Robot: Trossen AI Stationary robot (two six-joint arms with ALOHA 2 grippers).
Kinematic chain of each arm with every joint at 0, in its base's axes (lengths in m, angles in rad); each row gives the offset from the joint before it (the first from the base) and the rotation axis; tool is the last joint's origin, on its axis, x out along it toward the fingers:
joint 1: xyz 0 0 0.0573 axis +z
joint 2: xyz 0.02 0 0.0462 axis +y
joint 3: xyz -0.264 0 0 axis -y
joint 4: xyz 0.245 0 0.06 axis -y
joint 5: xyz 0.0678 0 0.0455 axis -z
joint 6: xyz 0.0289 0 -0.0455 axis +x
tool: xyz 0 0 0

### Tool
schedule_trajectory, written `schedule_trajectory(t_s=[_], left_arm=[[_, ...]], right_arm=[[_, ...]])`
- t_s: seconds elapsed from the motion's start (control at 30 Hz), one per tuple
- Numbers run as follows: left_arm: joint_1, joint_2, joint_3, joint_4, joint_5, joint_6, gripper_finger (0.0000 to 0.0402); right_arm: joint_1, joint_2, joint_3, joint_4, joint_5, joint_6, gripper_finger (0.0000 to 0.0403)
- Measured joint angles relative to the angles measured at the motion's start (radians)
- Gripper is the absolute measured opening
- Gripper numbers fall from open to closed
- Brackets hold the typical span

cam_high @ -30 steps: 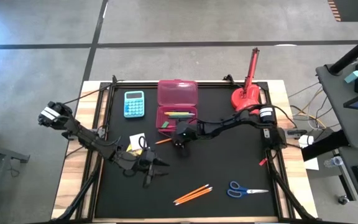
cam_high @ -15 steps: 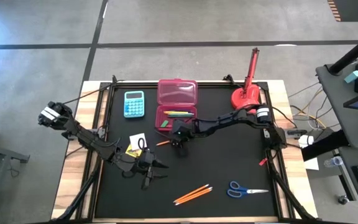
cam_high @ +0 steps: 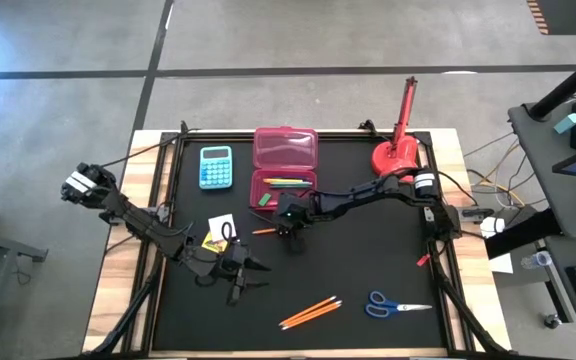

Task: Pack school essentials
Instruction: Put the yellow pencil into the pink supply box

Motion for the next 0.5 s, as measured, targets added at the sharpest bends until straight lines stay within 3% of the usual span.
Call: schedule_trajectory(t_s=[0.5], left_arm=[[-0.011, -0.003, -0.001, 0.0, 0.0, 0.003, 0.0164]], right_arm=[[-0.019, -0.221, -0.015, -0.196, 0.02, -0.029, 0.0009]])
